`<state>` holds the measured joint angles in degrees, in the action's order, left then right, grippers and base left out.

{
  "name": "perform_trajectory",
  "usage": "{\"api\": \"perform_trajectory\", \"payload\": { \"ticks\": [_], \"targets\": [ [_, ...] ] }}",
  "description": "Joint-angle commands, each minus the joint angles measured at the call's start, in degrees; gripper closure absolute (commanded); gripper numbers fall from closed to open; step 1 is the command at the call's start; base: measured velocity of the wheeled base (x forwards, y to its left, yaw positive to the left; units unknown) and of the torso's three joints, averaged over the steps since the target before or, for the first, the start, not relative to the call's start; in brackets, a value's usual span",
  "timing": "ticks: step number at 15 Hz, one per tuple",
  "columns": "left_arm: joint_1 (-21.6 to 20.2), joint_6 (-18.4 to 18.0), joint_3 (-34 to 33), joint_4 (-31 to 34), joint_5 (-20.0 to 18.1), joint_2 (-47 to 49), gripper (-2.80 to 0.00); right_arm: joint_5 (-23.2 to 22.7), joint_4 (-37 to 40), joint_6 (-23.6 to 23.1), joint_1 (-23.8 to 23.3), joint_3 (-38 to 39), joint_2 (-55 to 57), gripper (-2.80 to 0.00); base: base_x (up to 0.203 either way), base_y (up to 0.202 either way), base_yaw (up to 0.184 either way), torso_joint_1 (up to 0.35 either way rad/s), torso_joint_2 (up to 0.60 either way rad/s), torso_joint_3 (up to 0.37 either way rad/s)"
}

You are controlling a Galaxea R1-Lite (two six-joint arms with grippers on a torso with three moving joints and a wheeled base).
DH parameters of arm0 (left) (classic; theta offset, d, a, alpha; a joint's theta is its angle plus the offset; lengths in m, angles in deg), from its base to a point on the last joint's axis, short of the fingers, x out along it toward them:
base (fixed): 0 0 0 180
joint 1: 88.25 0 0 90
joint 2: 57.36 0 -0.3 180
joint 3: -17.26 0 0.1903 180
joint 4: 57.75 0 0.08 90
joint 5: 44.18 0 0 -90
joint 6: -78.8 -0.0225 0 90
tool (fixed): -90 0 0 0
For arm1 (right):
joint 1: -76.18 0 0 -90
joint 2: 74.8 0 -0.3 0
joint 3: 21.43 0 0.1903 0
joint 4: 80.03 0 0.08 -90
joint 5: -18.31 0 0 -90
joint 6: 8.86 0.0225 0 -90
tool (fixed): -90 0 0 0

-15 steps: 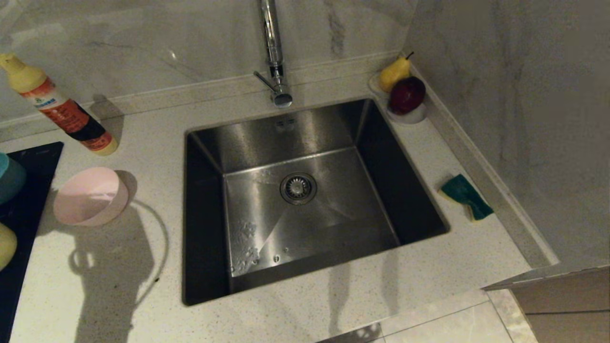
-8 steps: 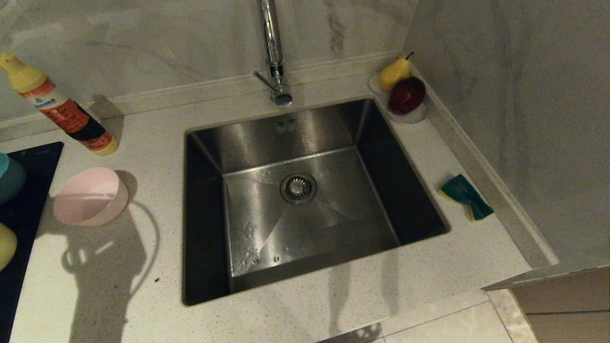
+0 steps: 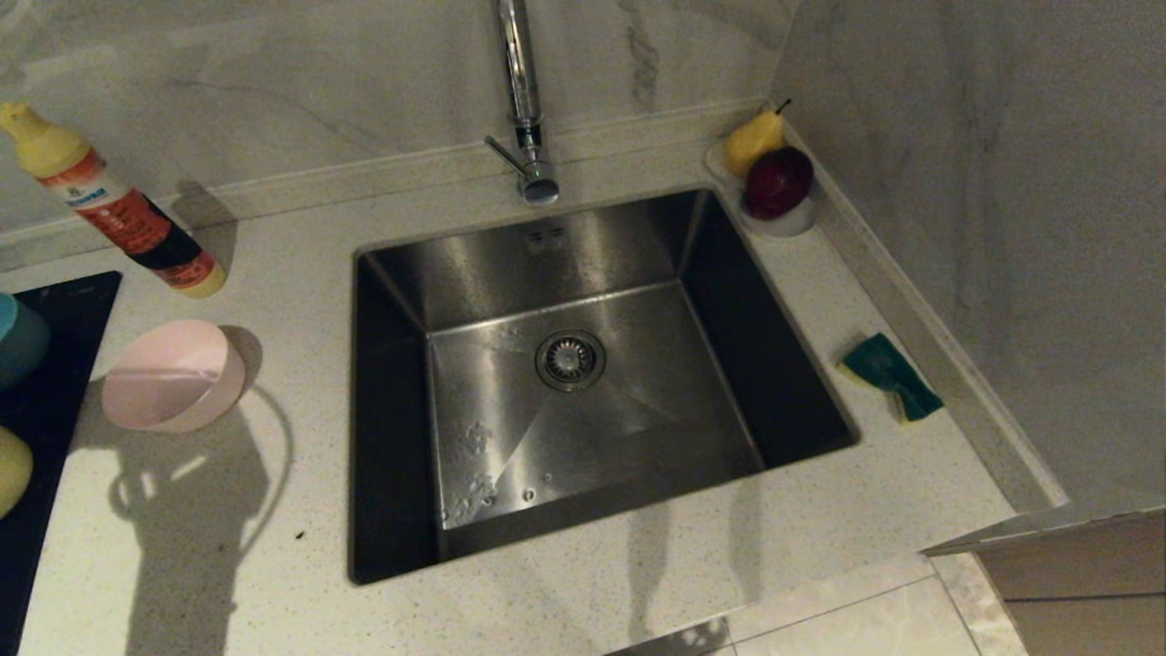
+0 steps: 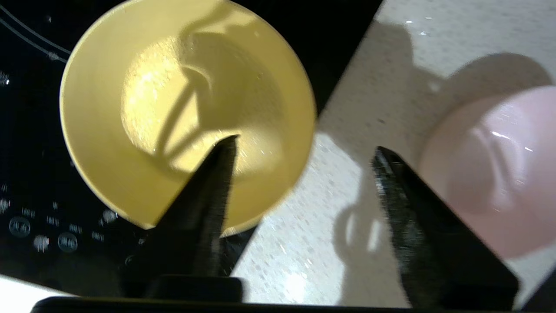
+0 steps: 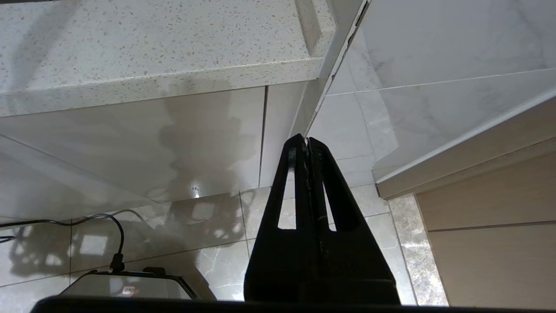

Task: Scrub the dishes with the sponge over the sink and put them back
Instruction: Place the bowl on the bowl

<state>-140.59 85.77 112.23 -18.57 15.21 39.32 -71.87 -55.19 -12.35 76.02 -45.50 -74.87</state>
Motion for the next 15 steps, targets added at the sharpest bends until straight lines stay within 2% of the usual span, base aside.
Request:
{"api": "perform_trajectory", "payload": {
  "ticks": [1, 10, 15],
  "targets": [
    [-0.04, -0.06, -0.47, -1.13, -0.16, 2.55, -2.80, 0.00, 0.01, -0.03, 0.07, 0.00, -0.01, 0.00, 0.000, 0.000, 0.000, 0.000, 0.00, 0.000],
    [-0.04, -1.02, -2.09, -1.96, -0.16, 4.45, -2.80, 0.00, 0.01, -0.03, -0.02, 0.00, -0.01, 0.00, 0.000, 0.000, 0.000, 0.000, 0.00, 0.000],
    [-0.04, -1.25, -4.98, -7.03, -0.07, 5.71, -2.80, 0.00, 0.01, -0.03, 0.06, 0.00, -0.01, 0.00, 0.000, 0.000, 0.000, 0.000, 0.00, 0.000]
  ]
}}
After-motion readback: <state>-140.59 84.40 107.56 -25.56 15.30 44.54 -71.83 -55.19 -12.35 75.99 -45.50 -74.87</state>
